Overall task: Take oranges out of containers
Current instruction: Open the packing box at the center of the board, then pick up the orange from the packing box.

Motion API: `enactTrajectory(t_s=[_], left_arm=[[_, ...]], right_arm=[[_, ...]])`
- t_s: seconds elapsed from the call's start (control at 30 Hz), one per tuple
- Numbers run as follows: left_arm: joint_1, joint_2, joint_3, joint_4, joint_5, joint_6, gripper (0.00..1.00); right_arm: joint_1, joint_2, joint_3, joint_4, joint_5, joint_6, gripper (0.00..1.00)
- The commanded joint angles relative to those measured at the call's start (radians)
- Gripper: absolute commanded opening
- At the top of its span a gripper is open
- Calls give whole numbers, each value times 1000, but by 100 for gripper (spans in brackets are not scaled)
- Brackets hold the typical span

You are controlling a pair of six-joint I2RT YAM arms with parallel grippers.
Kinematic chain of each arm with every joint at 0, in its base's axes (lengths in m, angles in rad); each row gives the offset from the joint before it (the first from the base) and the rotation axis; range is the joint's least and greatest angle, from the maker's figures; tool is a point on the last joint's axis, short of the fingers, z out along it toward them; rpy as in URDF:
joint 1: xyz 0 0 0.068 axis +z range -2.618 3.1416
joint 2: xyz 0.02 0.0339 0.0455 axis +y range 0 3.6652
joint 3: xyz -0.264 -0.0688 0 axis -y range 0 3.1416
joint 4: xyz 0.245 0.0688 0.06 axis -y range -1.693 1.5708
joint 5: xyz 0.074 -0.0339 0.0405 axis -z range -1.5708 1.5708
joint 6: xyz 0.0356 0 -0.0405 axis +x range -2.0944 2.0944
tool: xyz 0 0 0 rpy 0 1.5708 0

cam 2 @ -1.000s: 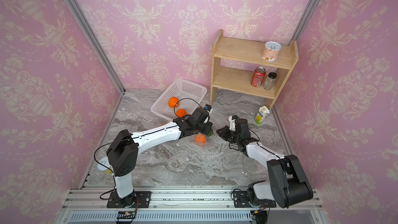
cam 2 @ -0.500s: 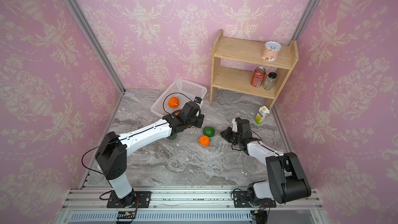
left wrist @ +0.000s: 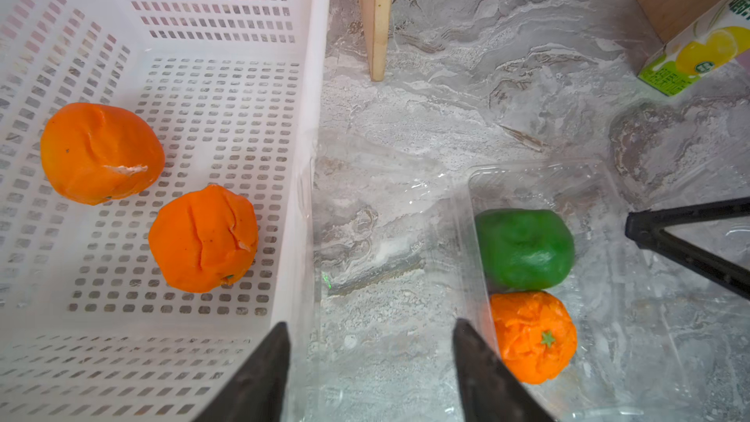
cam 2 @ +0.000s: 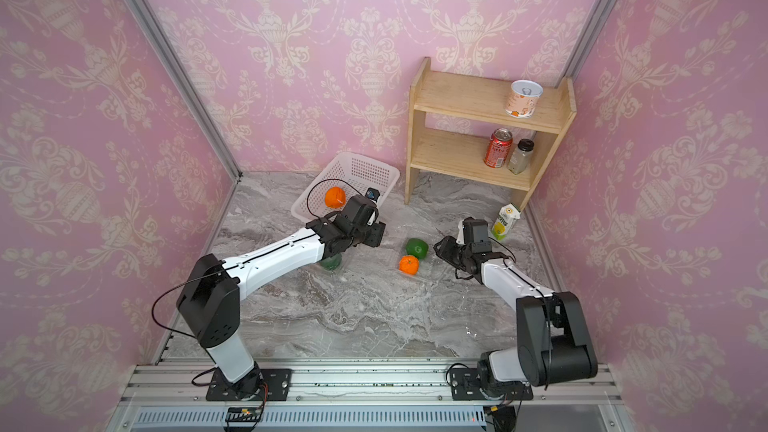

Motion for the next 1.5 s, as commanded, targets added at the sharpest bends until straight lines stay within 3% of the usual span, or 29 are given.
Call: enactTrajectory(t_s=[0.0,0.13,0.33,0.4,0.47,0.63,0.8,1.1,1.47], left_arm=[[6,-72,-22,-17,-38,32,80],[4,-124,-57,-2,-47,53,99],[4,-271,-240,186,38,92,99],[5,-321,-314,262,63,110,99],[5,-363,-388,328,82,141,99],[5,-476,-585,466,181,225,99],[4,-549,-777,652,240,278,99],[5,-595,-929,837,432,268,99],[5,-522,-993,974,339,239,99]], right_arm=[[-4,17,30,-51,47,-37,54],[-5,-6,48,-96,89,-78,63],[-5,-77,71,-179,169,-140,72],[-5,-113,82,-217,149,-162,73],[-3,-174,90,-249,112,-163,80],[65,-292,121,-324,149,-166,84],[136,-238,162,-347,171,-139,84],[191,-43,184,-255,162,-76,84],[223,113,179,-122,154,7,82]])
